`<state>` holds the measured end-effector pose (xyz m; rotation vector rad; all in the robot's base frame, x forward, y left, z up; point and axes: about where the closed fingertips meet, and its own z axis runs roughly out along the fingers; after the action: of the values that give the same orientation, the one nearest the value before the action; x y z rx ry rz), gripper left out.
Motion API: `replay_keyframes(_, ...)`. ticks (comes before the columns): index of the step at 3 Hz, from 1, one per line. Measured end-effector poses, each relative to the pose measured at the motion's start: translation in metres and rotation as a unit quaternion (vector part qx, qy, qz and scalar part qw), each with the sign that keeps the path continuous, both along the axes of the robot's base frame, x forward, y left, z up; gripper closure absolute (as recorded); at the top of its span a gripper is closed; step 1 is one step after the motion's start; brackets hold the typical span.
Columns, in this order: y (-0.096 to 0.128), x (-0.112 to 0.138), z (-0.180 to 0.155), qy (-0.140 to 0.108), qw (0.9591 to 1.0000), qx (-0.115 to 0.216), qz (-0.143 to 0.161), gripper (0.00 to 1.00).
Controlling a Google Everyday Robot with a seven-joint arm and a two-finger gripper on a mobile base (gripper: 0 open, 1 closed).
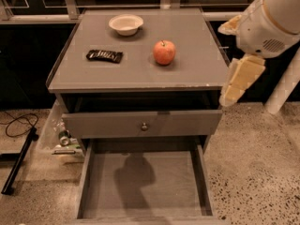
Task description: Place apple into middle drawer
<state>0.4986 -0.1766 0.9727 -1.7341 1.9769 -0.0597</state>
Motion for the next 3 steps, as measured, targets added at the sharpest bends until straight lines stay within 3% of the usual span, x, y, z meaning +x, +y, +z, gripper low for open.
replay_keyframes(1,0.008,0.039,-0.009,-0.007,0.9983,0.054,0.02,0.0)
replay_keyframes(2,0.016,0.073,-0.016,0.002,0.9926,0.116,0.035,0.0)
replay_keyframes(3,0.028,0.094,-0.019,0.022,0.9843,0.17,0.042,0.0)
